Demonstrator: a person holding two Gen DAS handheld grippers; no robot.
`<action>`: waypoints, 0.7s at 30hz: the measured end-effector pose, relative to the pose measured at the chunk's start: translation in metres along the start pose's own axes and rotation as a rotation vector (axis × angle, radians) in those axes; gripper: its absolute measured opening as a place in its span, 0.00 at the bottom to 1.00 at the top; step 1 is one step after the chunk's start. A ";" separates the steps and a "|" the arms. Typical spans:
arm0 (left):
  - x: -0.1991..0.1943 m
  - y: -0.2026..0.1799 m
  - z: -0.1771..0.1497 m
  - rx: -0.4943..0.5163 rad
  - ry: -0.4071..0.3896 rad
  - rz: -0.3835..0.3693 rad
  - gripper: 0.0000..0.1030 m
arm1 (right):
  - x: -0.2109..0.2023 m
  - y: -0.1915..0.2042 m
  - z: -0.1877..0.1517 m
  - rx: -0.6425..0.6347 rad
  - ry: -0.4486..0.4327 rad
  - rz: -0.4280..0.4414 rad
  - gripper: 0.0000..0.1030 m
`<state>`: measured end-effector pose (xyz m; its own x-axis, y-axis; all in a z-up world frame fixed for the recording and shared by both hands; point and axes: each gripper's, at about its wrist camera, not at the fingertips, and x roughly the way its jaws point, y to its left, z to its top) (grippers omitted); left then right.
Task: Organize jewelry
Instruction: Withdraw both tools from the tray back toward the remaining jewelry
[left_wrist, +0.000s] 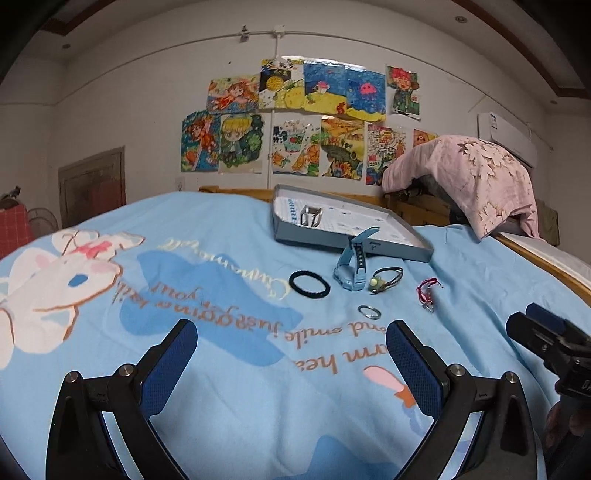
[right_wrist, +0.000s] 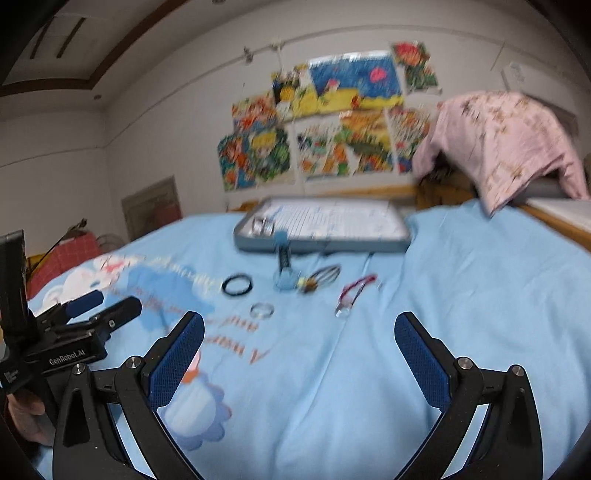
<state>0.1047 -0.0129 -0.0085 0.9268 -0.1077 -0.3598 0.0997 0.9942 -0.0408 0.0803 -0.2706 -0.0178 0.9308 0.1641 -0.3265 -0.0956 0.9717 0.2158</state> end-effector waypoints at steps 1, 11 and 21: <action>0.000 0.003 -0.001 -0.010 0.001 0.001 1.00 | 0.003 -0.001 -0.002 0.004 0.010 0.006 0.98; 0.030 0.005 0.009 0.016 0.123 -0.005 1.00 | 0.015 -0.005 -0.010 0.046 0.047 -0.003 0.98; 0.102 0.028 0.032 0.006 0.236 -0.038 0.85 | 0.050 0.008 0.005 -0.005 0.074 0.042 0.75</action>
<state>0.2135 0.0036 -0.0161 0.8119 -0.1422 -0.5662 0.1363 0.9893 -0.0529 0.1276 -0.2550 -0.0273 0.8972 0.2171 -0.3845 -0.1363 0.9645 0.2264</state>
